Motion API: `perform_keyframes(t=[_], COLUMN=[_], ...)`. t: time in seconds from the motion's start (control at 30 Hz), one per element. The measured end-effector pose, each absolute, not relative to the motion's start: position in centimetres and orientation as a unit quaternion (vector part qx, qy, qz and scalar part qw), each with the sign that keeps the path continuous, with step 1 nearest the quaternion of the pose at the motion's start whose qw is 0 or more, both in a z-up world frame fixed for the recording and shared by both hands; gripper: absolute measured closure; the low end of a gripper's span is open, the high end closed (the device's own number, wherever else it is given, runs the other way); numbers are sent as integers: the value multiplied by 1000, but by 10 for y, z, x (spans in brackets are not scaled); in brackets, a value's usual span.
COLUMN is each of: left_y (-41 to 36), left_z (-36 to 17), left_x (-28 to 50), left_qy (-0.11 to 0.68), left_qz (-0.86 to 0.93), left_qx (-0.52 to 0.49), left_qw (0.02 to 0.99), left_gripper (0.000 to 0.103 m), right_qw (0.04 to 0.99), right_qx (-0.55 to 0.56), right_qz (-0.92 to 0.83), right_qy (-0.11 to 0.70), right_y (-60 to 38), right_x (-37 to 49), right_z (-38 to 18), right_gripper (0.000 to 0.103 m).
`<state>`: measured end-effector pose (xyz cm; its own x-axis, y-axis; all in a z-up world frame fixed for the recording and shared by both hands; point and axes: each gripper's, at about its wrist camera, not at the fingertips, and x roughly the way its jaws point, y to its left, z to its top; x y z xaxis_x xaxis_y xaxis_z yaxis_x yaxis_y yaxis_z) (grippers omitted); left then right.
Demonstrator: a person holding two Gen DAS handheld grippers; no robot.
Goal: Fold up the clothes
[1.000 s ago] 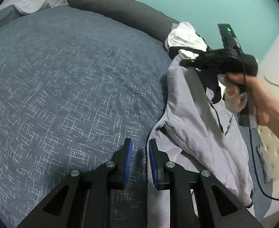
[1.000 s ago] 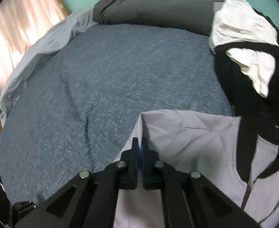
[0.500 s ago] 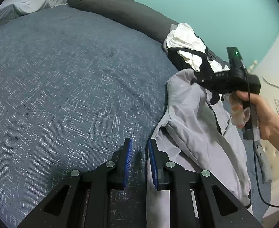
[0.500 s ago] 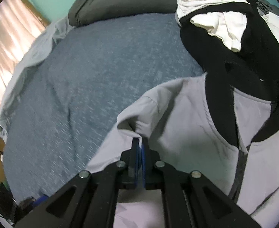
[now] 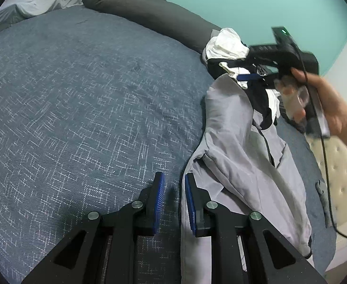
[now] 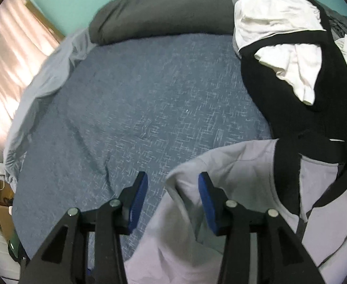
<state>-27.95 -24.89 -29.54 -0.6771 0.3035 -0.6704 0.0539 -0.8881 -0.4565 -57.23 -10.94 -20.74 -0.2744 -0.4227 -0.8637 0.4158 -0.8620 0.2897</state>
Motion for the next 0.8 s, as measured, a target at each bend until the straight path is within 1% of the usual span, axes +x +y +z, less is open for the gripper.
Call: perform_keyframes(t=[0.1, 0.17, 0.2, 0.23, 0.3, 0.33, 0.43, 0.63, 0.73, 0.8], left_y=[-249, -249, -249, -248, -249, -250, -252, -248, -248, -248], left_z=[-296, -297, -297, -297, -299, -299, -299, -299, -300, -300], left_x=[-279, -279, -279, -279, -279, -279, -279, -278, -279, -280], left_qy=[-225, -224, -224, -222, -224, -226, -231, -223, -222, -222], left_qz=[887, 887, 887, 886, 885, 885, 884, 886, 885, 884], left_qx=[-397, -398, -399, -400, -402, -402, -401, -401, -403, -404], left_qw=[70, 70, 70, 70, 69, 69, 69, 73, 74, 73], left_gripper=[83, 82, 81, 80, 79, 79, 79, 79, 79, 79], right_qw=[212, 185, 181, 179, 182, 181, 195, 227, 221, 207], right_qx=[573, 586, 585, 584, 583, 580, 556, 502, 516, 520], right_qz=[-791, -789, -790, -791, -792, -794, -808, -835, -826, -826], right_qy=[22, 11, -2, -9, -1, 5, 1, 8, 56, 63], right_y=[-118, -114, -111, -109, -110, -110, -108, -116, -130, -130], right_x=[-584, -590, -592, -593, -593, -592, -592, -592, -592, -593], right_z=[-222, -232, -235, -238, -245, -248, -248, -248, -263, -267], right_gripper=[58, 58, 61, 77, 92, 96, 99, 99, 99, 99])
